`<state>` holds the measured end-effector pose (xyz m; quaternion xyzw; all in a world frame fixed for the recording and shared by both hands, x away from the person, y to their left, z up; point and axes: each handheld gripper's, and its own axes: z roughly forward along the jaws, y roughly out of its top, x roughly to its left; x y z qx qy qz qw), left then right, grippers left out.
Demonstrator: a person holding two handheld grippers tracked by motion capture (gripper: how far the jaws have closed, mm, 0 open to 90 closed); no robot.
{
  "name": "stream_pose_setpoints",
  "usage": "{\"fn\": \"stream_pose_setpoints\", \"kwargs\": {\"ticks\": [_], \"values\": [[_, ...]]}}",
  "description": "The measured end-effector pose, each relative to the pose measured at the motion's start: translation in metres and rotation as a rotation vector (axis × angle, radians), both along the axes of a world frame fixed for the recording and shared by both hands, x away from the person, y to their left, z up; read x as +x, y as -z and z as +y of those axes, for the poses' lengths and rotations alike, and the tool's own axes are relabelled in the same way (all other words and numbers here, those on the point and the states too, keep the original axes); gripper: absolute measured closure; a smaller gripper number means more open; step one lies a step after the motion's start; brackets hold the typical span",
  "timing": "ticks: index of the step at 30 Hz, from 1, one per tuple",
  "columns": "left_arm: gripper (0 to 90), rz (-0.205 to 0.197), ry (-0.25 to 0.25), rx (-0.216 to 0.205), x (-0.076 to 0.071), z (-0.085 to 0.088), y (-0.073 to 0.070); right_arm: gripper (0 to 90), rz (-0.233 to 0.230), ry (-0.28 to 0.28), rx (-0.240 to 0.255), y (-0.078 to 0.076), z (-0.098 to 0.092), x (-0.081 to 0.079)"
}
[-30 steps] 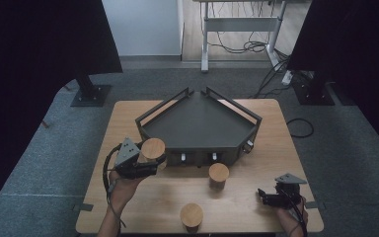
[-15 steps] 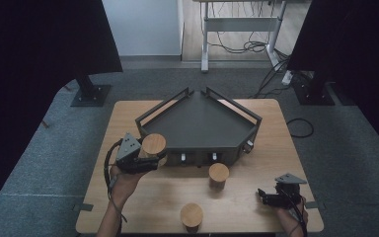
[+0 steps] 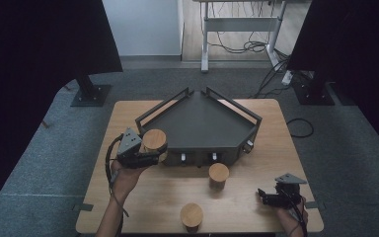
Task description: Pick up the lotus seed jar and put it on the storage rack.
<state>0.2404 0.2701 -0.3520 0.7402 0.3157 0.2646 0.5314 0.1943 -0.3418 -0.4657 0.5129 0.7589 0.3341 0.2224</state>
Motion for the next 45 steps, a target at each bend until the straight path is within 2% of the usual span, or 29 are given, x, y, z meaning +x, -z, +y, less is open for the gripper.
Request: {"fn": "stream_pose_setpoints", "kwargs": {"ticks": [45], "values": [[24.1,0.020,-0.013,-0.004,0.038,-0.015,-0.002,4.5,0.000,0.000,0.001,0.000,0.000,0.000]]}}
